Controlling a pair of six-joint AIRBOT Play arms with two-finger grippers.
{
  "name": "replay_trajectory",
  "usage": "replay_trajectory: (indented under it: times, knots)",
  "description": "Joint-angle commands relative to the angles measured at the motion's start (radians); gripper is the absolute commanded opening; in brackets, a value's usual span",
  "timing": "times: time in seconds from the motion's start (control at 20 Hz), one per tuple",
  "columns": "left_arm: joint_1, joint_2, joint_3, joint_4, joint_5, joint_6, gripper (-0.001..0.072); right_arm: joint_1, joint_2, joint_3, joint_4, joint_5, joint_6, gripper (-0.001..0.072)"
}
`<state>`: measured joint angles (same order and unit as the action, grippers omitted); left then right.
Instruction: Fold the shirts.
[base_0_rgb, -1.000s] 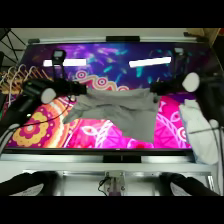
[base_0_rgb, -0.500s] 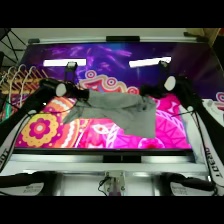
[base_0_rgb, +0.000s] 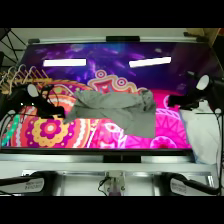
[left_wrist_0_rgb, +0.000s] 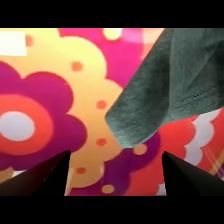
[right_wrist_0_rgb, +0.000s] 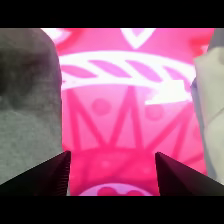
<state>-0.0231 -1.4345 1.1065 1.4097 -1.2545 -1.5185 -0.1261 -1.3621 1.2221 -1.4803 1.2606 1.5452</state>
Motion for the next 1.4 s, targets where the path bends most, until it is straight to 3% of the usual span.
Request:
replay_trajectory:
  times: [0.0,0.15,0.25,0.35,0.45,0.5,0.7,0.85,0.9,0.95,1.1,1.15,1.2,1.25,1.35]
  knots:
    - [0.022,-0.02,-0.113,-0.155,0.13,-0.005,0.067,-0.051,0.004,-0.06,0.114,0.031,-0.072,0.0631]
    - [0.021,-0.064,-0.116,-0.18,0.154,-0.005,0.0646,-0.051,0.003,-0.063,0.121,0.03,-0.073,0.0631]
    - [0.021,-0.068,-0.115,-0.192,0.2,-0.005,0.0474,-0.051,-0.008,-0.064,0.124,0.039,-0.073,0.0632]
    - [0.018,-0.068,-0.112,-0.192,0.225,-0.005,0.0202,-0.051,-0.037,-0.085,0.169,0.036,-0.087,0.0632]
    - [0.018,-0.066,-0.106,-0.192,0.226,-0.001,0.0066,-0.048,-0.094,-0.109,0.274,-0.002,-0.123,0.0631]
    - [0.018,-0.06,-0.103,-0.191,0.225,0.008,0.0032,-0.039,-0.123,-0.11,0.311,-0.035,-0.13,0.0631]
    - [0.018,-0.008,-0.103,-0.192,0.223,0.041,0.0032,0.042,-0.197,-0.11,0.347,-0.196,-0.154,0.0631]
    - [0.018,0.039,-0.103,-0.192,0.235,0.042,0.0031,0.086,-0.219,-0.11,0.345,-0.234,-0.15,0.0608]
    - [0.018,0.057,-0.103,-0.192,0.247,0.042,0.0032,0.086,-0.22,-0.11,0.345,-0.234,-0.142,0.0496]
    - [0.018,0.072,-0.103,-0.192,0.255,0.041,0.0032,0.086,-0.22,-0.11,0.338,-0.234,-0.122,0.0435]
    - [0.018,0.097,-0.102,-0.191,0.264,0.042,0.0032,0.087,-0.22,-0.11,0.328,-0.232,-0.101,0.0432]
    - [0.018,0.1,-0.102,-0.191,0.27,0.042,0.0031,0.093,-0.22,-0.11,0.33,-0.226,-0.101,0.0306]
    - [0.018,0.103,-0.102,-0.192,0.276,0.041,0.0032,0.097,-0.22,-0.11,0.33,-0.222,-0.097,0.0105]
    - [0.017,0.109,-0.102,-0.192,0.279,0.041,0.0032,0.097,-0.22,-0.109,0.351,-0.213,-0.09,0.0059]
    - [0.018,0.135,-0.094,-0.188,0.287,0.041,0.0031,0.097,-0.205,-0.109,0.367,-0.191,-0.091,0.0059]
